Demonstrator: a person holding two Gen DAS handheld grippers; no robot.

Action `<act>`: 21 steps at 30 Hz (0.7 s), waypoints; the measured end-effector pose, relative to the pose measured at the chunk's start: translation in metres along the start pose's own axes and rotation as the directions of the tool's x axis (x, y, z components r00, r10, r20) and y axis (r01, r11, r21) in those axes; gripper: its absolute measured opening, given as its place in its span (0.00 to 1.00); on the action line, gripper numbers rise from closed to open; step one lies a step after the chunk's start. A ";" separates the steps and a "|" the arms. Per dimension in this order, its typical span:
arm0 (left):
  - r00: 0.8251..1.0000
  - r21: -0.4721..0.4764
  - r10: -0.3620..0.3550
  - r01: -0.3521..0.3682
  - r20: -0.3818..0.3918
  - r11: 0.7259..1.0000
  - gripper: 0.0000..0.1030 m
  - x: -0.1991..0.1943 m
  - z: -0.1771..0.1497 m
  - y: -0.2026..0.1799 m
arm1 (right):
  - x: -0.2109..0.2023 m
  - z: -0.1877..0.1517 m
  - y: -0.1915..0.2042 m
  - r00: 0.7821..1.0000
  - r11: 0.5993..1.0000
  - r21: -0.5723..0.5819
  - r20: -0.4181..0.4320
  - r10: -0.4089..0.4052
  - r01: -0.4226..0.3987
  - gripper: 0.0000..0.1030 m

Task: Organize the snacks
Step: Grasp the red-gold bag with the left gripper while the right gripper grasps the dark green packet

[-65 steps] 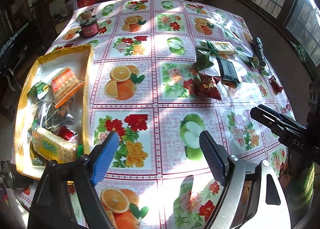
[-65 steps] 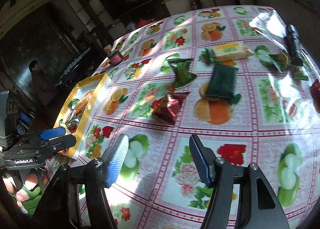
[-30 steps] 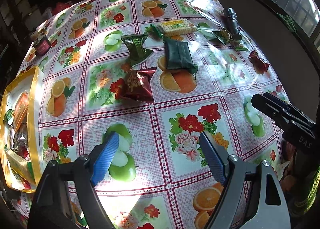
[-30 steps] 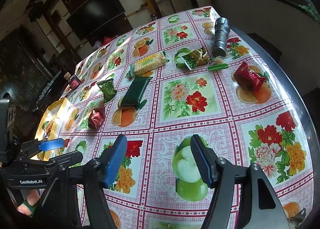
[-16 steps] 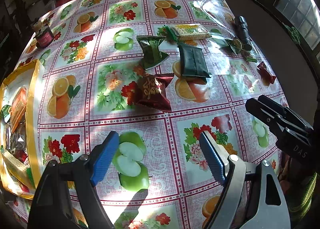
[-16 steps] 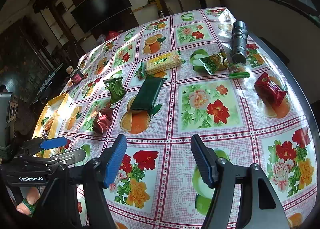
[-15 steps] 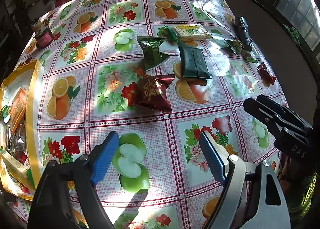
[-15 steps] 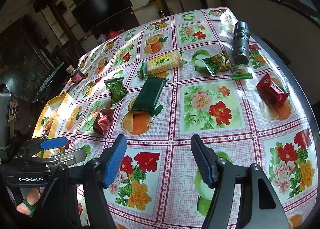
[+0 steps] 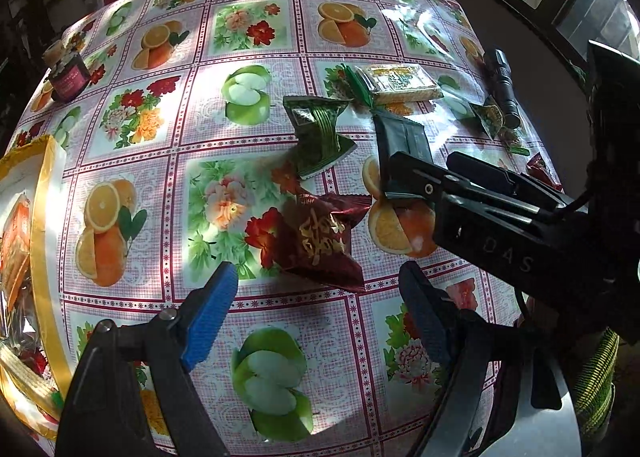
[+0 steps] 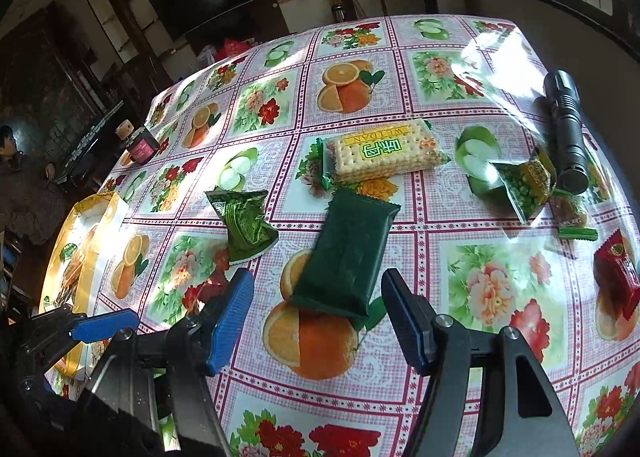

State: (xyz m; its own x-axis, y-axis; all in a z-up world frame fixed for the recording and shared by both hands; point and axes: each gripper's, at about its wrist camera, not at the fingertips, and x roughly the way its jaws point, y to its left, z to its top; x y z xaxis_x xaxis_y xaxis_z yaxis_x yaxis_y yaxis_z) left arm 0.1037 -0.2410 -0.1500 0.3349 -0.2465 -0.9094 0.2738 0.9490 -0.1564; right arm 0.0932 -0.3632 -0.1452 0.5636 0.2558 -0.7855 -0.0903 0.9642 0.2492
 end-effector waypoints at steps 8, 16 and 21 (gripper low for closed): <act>0.999 0.002 0.022 -0.022 -0.046 1.000 0.80 0.031 0.011 0.004 | 0.032 0.003 0.005 0.989 0.986 -0.092 -0.031 -0.143 0.139 0.58; 0.996 0.033 0.089 -0.088 -0.023 0.996 0.46 0.037 0.004 -0.003 | 0.016 -0.007 -0.011 0.991 0.985 -0.106 0.009 -0.137 0.137 0.45; 0.995 0.020 0.097 -0.097 -0.019 0.995 0.46 0.028 -0.005 0.000 | -0.011 -0.018 -0.015 0.997 0.995 -0.072 0.037 -0.072 0.074 0.45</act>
State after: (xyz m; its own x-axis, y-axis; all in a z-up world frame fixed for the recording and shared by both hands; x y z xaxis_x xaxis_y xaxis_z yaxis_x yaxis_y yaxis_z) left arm 0.1089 -0.2465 -0.1769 0.3423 -0.1495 -0.9276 0.2586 0.9641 -0.0600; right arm 0.0730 -0.3797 -0.1504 0.5988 0.1834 -0.7796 -0.1069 0.9830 0.1491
